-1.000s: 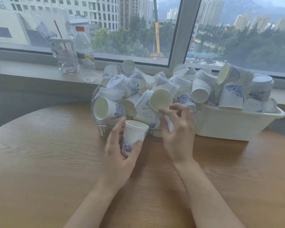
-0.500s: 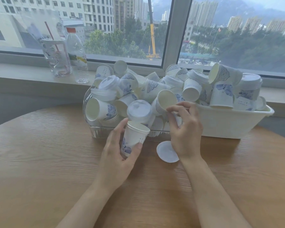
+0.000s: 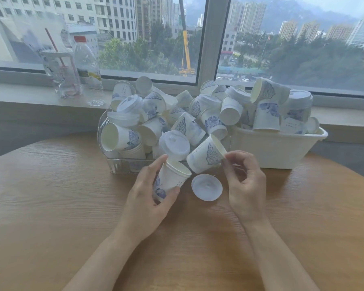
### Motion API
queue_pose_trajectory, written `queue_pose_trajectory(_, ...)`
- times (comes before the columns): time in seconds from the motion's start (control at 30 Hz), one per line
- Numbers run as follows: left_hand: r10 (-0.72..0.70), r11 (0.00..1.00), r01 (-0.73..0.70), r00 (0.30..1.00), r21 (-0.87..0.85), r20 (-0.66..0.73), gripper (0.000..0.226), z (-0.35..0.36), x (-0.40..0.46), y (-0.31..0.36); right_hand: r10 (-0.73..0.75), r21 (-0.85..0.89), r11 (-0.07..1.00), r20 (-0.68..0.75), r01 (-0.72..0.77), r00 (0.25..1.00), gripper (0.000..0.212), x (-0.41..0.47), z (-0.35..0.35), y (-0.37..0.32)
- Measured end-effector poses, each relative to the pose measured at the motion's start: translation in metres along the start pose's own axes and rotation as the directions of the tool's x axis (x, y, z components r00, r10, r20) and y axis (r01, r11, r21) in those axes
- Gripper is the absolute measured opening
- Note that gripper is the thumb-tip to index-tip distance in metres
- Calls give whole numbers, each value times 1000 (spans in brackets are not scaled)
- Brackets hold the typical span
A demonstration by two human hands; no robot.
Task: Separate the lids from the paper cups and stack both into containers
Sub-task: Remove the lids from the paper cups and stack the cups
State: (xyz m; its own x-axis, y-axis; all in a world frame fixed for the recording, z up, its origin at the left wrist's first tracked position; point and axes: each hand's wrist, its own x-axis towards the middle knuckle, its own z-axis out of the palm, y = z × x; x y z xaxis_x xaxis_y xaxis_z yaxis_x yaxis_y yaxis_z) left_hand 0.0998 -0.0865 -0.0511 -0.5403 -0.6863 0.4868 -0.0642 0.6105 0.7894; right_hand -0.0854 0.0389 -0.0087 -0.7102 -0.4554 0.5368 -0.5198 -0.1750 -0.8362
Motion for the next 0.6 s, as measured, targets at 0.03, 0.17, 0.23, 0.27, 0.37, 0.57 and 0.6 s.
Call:
queue_pose_trajectory(0.03,11,1000,-11,1000,15,11,76,-1,-2,0,9,15,1000,9,-9,1000,6,0,-1,0)
queue_pose_trajectory(0.17,34,999,-35,999,29,32,77,-3,-5,-1,22,75,997,103,-30,994,9,0,-3,-1)
queue_pose_trajectory(0.23,49,998,-51,998,46,34,79,-4,-5,-1,15,96,995,150,-30,989,12,-2,-3,-2)
queue_pose_trajectory(0.27,51,997,-53,998,52,39,80,-4,-4,-2,12,107,994,167,-31,986,13,-2,-3,-3)
queue_pose_trajectory(0.37,38,997,-42,997,64,62,84,-4,-4,-5,2,120,992,196,-26,981,14,-2,-3,-4)
queue_pose_trajectory(0.57,41,998,-45,995,43,86,87,-4,-5,-6,-16,142,990,210,-15,977,12,-2,-3,-2)
queue_pose_trajectory(0.6,45,998,-50,995,46,88,87,-4,-5,-6,-16,151,988,214,-17,977,12,-1,-2,-2)
